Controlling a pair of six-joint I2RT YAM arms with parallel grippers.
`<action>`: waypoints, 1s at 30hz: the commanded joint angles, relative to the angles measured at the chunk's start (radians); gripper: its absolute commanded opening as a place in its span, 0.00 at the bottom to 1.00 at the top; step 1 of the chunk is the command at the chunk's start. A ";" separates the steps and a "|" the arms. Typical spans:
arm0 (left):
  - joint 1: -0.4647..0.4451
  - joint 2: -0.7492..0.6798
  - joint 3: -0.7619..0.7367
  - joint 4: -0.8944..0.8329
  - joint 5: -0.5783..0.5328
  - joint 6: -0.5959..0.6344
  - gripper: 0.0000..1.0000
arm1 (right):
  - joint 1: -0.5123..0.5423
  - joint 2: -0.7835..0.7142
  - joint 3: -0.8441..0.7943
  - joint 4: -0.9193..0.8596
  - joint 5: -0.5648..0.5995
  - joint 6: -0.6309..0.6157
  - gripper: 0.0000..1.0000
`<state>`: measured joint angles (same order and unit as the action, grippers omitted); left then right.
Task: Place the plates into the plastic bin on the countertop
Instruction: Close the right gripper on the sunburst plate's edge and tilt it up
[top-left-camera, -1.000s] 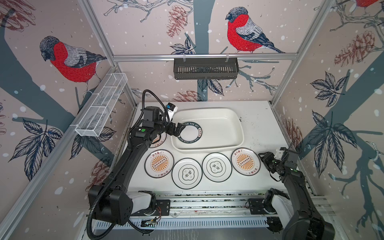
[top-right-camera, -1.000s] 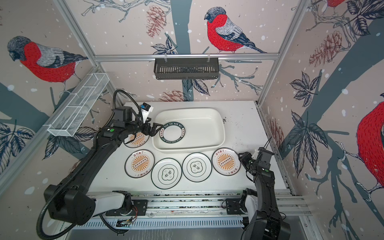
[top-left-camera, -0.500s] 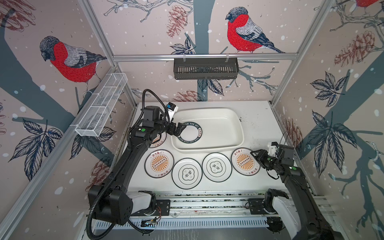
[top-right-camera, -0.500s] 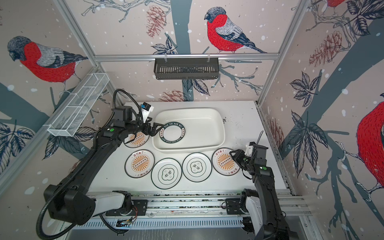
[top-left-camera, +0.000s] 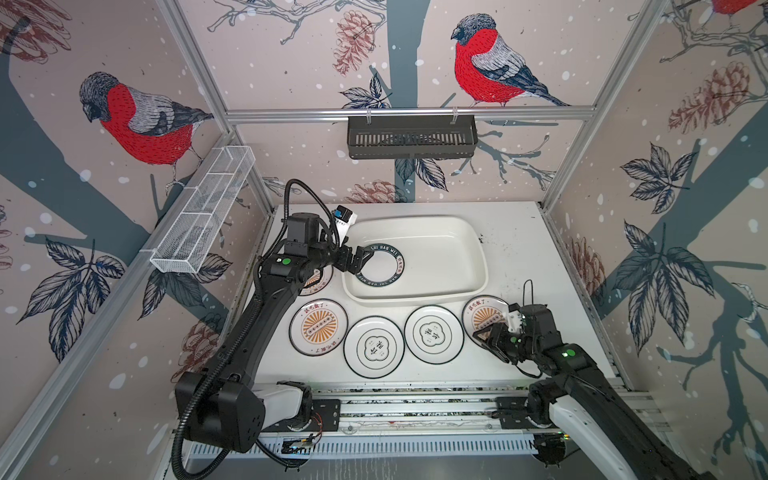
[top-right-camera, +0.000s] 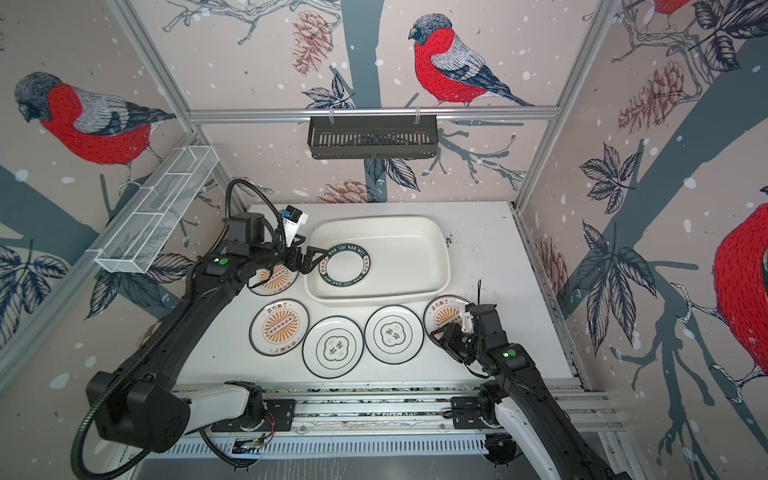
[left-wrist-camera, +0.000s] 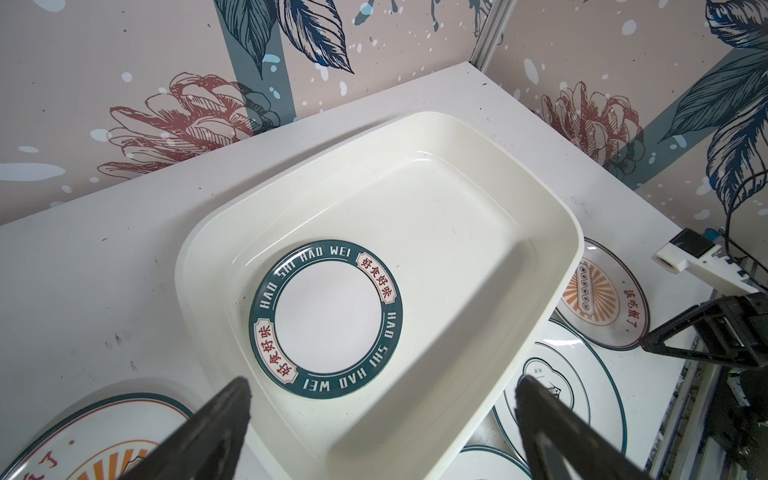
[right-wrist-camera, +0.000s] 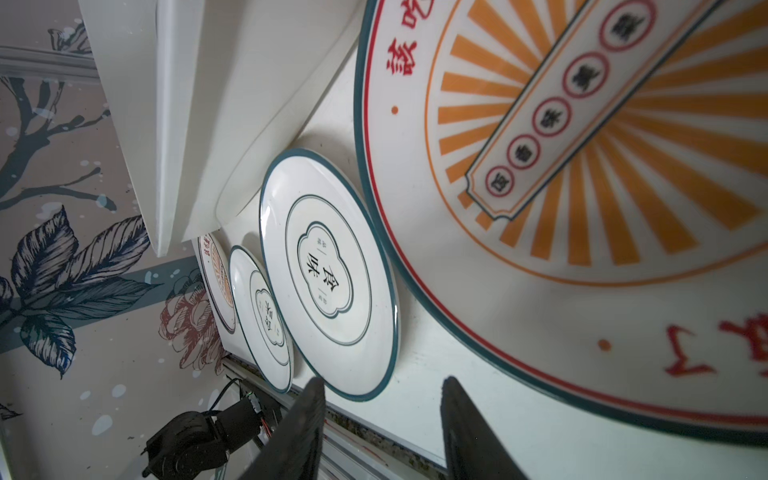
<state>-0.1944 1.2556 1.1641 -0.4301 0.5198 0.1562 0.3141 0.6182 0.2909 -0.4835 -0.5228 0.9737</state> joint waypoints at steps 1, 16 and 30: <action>-0.002 -0.008 -0.002 0.024 0.021 -0.005 0.98 | 0.047 0.014 -0.028 0.062 0.020 0.075 0.48; -0.003 -0.024 -0.006 0.027 0.023 -0.013 0.98 | 0.106 0.104 -0.055 0.142 0.156 0.101 0.50; -0.003 -0.018 -0.006 0.030 0.024 -0.018 0.98 | -0.015 0.118 -0.047 0.139 0.229 0.038 0.51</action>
<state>-0.1951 1.2385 1.1572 -0.4290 0.5224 0.1371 0.3252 0.7391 0.2337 -0.3580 -0.3267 1.0447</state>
